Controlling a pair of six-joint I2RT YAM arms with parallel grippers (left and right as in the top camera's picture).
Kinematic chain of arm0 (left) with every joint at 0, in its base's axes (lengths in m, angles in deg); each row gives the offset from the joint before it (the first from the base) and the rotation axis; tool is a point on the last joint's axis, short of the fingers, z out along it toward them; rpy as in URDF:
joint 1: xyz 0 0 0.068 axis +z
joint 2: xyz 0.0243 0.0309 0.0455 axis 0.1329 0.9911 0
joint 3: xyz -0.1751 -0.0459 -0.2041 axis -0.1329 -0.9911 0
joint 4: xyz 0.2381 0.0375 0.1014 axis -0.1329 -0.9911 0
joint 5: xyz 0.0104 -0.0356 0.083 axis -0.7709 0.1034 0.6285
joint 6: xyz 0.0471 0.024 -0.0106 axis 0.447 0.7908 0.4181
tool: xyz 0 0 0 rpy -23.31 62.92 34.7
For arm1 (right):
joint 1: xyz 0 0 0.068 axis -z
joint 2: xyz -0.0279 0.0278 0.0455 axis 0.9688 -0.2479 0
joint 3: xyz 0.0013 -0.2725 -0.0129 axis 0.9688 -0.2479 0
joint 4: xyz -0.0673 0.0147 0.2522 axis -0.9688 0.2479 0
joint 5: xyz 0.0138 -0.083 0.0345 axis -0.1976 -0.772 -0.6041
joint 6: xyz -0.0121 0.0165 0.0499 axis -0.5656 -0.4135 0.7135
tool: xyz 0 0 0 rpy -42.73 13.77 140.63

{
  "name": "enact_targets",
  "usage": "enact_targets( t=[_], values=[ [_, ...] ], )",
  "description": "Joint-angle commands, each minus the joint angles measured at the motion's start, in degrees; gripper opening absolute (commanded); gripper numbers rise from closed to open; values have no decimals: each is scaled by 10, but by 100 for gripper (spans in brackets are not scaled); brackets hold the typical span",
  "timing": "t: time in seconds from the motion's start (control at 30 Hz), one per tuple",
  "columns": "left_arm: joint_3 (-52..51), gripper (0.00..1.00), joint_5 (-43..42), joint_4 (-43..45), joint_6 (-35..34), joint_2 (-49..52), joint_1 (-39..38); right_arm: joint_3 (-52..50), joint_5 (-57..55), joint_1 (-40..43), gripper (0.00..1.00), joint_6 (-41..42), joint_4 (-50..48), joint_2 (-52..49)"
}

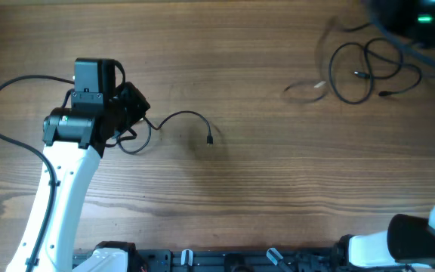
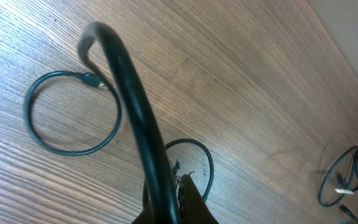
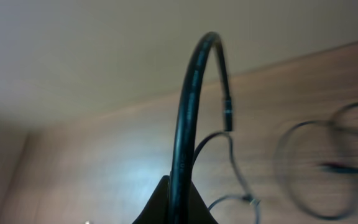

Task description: Untangle cables

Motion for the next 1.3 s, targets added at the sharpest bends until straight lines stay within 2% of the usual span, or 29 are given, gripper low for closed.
enact_targets(
  t=[0.0, 0.13, 0.27, 0.4, 0.7, 0.87, 1.07, 1.2, 1.27],
  values=[
    [1, 4, -3, -1, 13, 0, 3, 14, 10, 128, 4, 51, 9, 17],
    [1, 4, -3, -5, 13, 0, 3, 14, 38, 256, 5, 56, 23, 16],
    [1, 4, -3, -9, 13, 0, 3, 10, 34, 318, 4, 59, 83, 15],
    [1, 4, -5, -10, 13, 0, 3, -30, -1, 323, 4, 51, 133, 14],
    [1, 4, -5, -14, 13, 0, 3, -171, -45, 324, 4, 64, 56, 12],
    [1, 4, -5, -14, 13, 0, 3, -173, 89, 337, 4, 78, -50, 12],
    [1, 4, -5, -20, 13, 0, 3, -173, 177, 376, 4, 138, -148, 12],
    [1, 4, -5, -20, 13, 0, 3, -173, 160, 393, 4, 124, -111, 10],
    [1, 4, -5, -20, 13, 0, 3, -174, 77, 393, 4, 109, -39, 4]
  ],
)
